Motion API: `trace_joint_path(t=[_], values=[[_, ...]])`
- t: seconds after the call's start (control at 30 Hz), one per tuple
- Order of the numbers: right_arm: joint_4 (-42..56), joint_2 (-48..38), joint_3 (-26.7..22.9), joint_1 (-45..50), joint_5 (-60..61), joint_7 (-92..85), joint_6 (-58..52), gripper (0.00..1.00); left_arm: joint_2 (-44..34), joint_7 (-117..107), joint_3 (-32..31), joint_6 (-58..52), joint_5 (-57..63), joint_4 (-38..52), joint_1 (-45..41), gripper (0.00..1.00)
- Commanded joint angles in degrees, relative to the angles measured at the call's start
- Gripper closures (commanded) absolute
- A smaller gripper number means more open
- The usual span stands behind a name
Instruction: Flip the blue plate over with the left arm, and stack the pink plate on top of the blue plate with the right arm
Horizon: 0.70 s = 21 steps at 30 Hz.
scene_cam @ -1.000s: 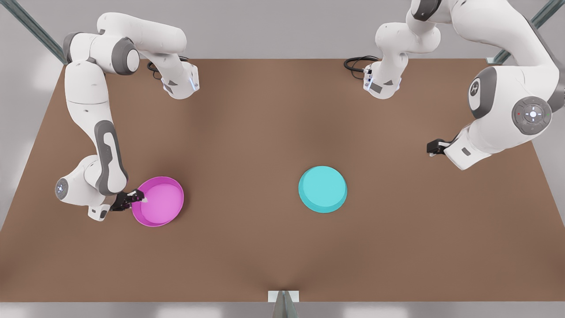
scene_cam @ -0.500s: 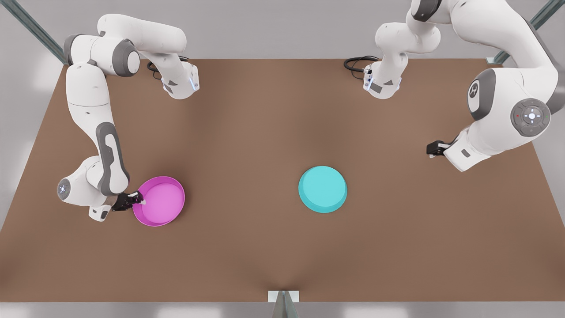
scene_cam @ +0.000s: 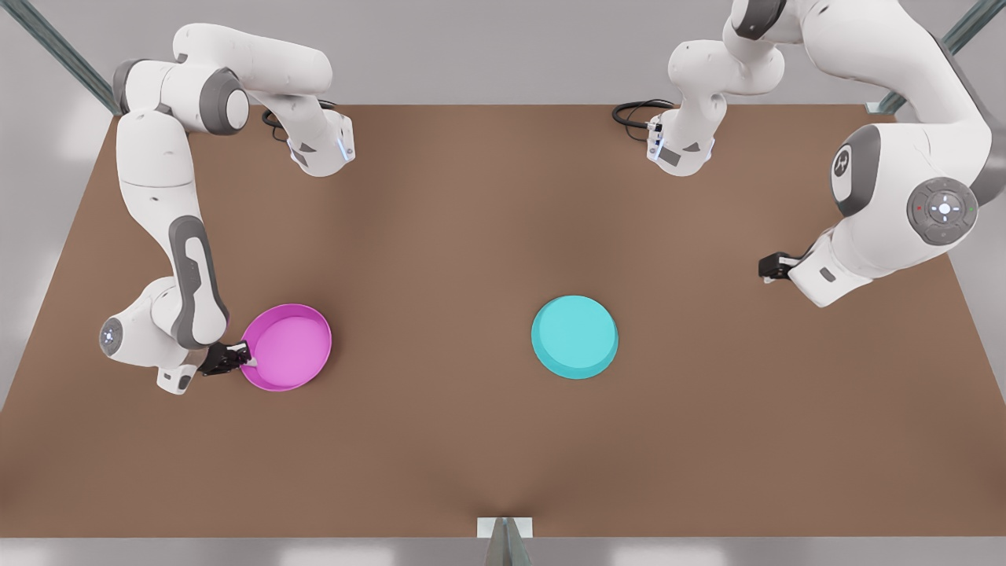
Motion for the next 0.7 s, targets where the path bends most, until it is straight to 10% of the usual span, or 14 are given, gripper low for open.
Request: trace_joint_path(t=[0.0,0.67], values=[[0.0,-0.2,0.1,0.0,-0.5,0.4,0.2,0.79,0.0,0.0,0.0,0.0,0.0,0.0,0.0,0.0],[-1.2,-2.8,0.6,9.1,11.0,7.8,-6.5,0.79,-0.7,0.2,0.4,-0.4,0.1,0.0,0.1,0.0]])
